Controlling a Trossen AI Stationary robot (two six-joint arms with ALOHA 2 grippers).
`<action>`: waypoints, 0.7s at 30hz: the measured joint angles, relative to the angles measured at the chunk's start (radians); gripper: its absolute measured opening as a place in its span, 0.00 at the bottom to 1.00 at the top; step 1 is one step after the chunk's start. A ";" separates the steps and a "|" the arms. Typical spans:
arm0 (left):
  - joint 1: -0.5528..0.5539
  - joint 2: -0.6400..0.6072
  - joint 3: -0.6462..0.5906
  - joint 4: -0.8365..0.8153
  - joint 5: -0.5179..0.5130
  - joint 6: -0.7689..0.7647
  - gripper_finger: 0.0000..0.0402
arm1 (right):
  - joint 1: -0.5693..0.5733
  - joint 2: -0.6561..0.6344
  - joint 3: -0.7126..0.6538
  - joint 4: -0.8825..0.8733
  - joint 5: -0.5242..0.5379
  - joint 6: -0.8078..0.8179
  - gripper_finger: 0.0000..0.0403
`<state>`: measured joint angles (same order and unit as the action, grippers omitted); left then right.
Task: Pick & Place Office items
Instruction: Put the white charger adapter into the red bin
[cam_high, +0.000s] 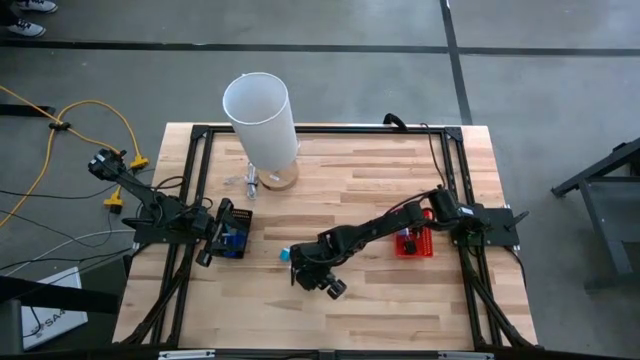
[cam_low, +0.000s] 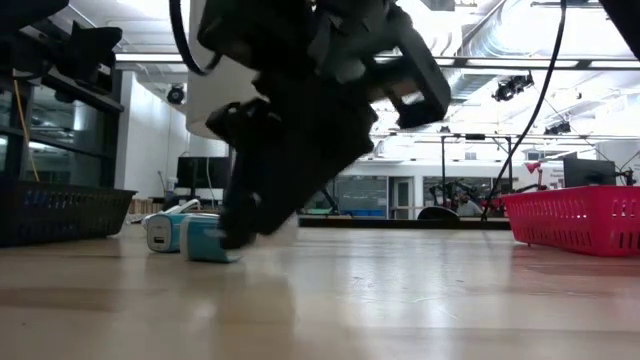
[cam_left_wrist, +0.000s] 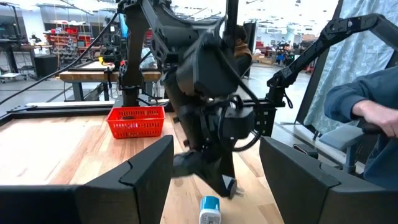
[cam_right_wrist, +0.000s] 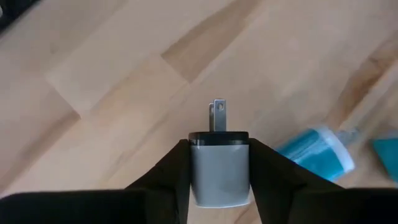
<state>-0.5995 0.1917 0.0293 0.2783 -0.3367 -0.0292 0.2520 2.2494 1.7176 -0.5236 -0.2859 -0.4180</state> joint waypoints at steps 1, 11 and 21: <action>0.000 0.000 0.000 0.000 0.000 0.000 0.58 | 0.000 -0.016 0.000 -0.017 0.009 0.019 0.29; 0.000 0.002 0.000 0.019 0.000 0.000 0.58 | -0.022 -0.167 0.000 -0.161 0.252 0.163 0.32; 0.000 0.008 0.000 0.031 0.000 0.000 0.58 | -0.109 -0.221 0.000 -0.372 0.180 0.410 0.31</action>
<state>-0.5995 0.2000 0.0294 0.3095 -0.3367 -0.0292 0.1433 2.0285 1.7176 -0.8953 -0.1058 -0.0075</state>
